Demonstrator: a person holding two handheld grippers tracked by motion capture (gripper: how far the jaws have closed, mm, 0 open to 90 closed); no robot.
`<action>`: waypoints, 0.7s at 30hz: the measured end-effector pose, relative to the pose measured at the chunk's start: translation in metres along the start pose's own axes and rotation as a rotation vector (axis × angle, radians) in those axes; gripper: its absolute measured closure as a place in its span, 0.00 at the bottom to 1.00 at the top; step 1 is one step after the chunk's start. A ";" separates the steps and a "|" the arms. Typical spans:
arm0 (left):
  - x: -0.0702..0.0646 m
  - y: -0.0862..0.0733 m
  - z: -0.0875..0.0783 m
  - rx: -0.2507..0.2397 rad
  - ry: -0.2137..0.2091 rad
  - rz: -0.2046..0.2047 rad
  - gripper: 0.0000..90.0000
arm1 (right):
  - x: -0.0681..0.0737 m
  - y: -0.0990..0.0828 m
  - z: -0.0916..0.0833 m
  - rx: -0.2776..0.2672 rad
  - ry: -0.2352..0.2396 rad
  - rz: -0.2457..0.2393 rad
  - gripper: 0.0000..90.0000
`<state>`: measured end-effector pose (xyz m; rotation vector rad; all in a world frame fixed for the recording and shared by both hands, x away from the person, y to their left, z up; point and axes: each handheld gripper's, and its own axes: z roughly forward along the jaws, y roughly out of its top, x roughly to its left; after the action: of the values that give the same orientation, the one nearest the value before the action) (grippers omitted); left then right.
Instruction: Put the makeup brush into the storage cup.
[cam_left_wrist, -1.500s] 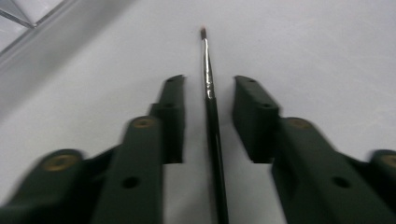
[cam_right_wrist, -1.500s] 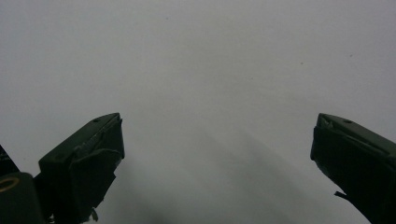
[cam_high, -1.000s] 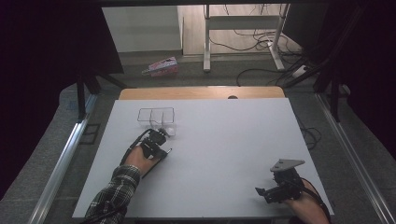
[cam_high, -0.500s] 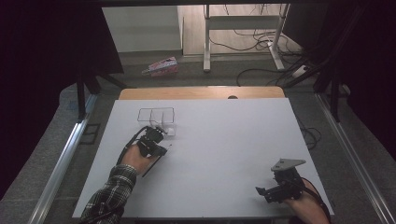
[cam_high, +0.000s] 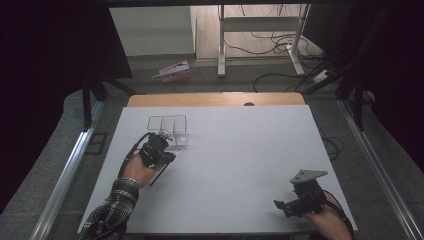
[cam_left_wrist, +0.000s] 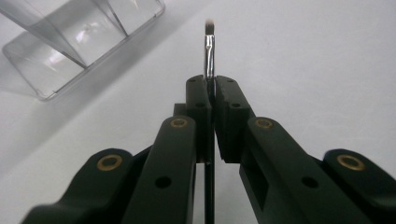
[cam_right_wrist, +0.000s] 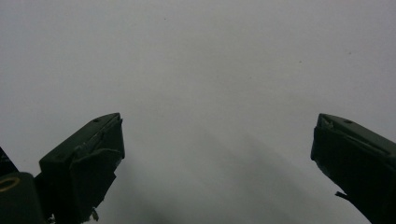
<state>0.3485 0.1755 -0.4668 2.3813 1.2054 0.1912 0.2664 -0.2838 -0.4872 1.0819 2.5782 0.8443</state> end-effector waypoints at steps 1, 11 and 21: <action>0.000 -0.001 -0.001 -0.008 0.001 -0.001 0.95 | 0.000 0.000 0.000 -0.001 0.000 0.000 0.03; 0.003 -0.006 -0.017 -0.076 0.003 -0.007 0.95 | 0.000 0.000 0.000 -0.002 0.001 -0.002 0.03; 0.010 -0.013 -0.033 -0.175 -0.003 -0.043 0.95 | 0.000 0.000 0.000 -0.002 0.001 -0.003 0.03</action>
<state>0.3344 0.2010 -0.4440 2.2023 1.1872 0.2680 0.2664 -0.2841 -0.4870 1.0775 2.5780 0.8469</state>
